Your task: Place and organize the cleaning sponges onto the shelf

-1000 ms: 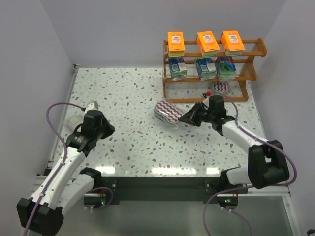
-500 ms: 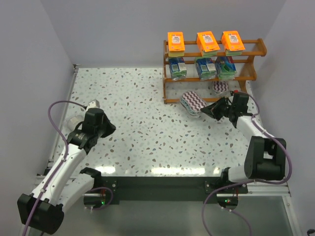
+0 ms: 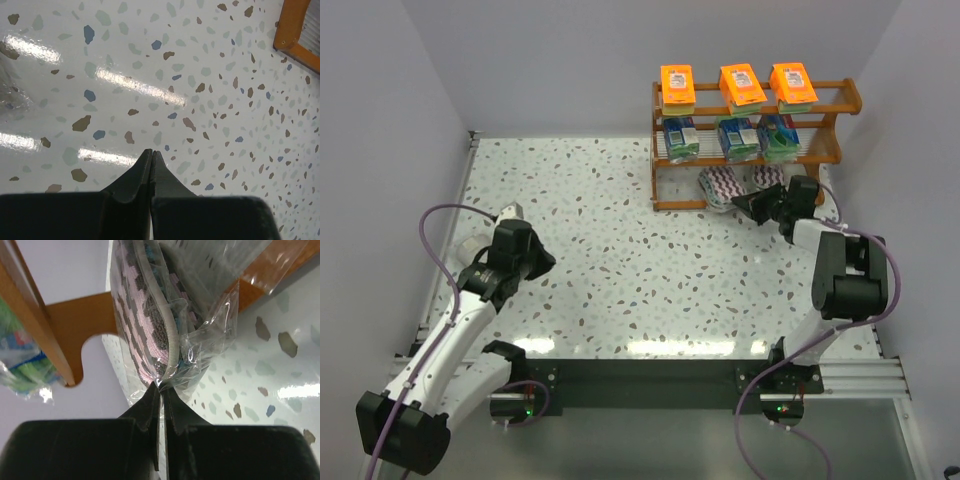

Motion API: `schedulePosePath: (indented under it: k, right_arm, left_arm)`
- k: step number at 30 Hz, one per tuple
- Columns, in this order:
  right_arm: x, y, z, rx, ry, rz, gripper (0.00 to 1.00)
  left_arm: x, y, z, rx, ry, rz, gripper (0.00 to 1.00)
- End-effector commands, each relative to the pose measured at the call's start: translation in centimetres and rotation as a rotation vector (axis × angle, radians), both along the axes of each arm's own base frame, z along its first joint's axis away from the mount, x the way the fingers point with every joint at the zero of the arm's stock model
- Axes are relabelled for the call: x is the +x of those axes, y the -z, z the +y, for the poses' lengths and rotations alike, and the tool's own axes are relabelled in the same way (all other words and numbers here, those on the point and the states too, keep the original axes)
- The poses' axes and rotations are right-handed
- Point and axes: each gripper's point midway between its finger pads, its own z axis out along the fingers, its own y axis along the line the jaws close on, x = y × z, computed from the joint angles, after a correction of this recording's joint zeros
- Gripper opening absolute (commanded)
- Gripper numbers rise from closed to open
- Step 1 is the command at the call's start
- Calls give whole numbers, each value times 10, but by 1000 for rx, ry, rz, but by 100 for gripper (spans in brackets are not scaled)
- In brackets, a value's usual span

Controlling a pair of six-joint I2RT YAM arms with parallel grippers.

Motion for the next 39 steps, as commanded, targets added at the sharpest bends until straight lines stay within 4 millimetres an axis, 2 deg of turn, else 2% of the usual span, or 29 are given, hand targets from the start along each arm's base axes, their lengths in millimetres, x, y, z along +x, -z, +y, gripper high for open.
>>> schedulePosePath:
  k: [1,3,12,19,23,24,26,27,28,29,30,35,36,39]
  right_arm:
    - [37,-26,-8,11,84,-105,0]
    - [42,-18,-6,16,98,-97,0]
    - [52,9,-20,-21,241,-31,0]
    - [61,3,-31,-57,301,-54,0]
    - [70,-1,-27,-38,277,-70,1]
    - [71,-2,-25,-30,269,-72,10]
    - [70,-12,-19,-11,240,-93,18]
    - [68,-16,-18,-10,232,-104,28]
    - [63,-15,-17,-9,224,-98,33]
    - [59,-27,-13,-1,202,-120,39]
    - [55,-30,-11,-4,186,-127,47]
    - [23,-42,4,8,97,-127,58]
    - [15,-46,10,19,60,-131,61]
    - [-14,-50,21,-7,-29,-125,66]
  left_arm:
    - [8,-13,1,5,0,-41,0]
    - [8,-13,2,7,-2,-42,0]
    - [5,-7,8,29,-29,-23,0]
    - [4,-7,17,44,-63,-20,0]
    - [4,-3,23,56,-85,-7,0]
    - [3,0,25,59,-96,6,0]
    - [3,2,33,67,-137,22,0]
    - [3,3,36,72,-151,32,0]
    - [3,2,39,81,-167,29,1]
    - [4,1,40,80,-180,27,8]
    - [4,0,43,84,-192,27,12]
    - [5,-5,59,126,-279,32,32]
    - [3,-4,65,141,-302,48,40]
    - [-2,-3,85,181,-378,74,52]
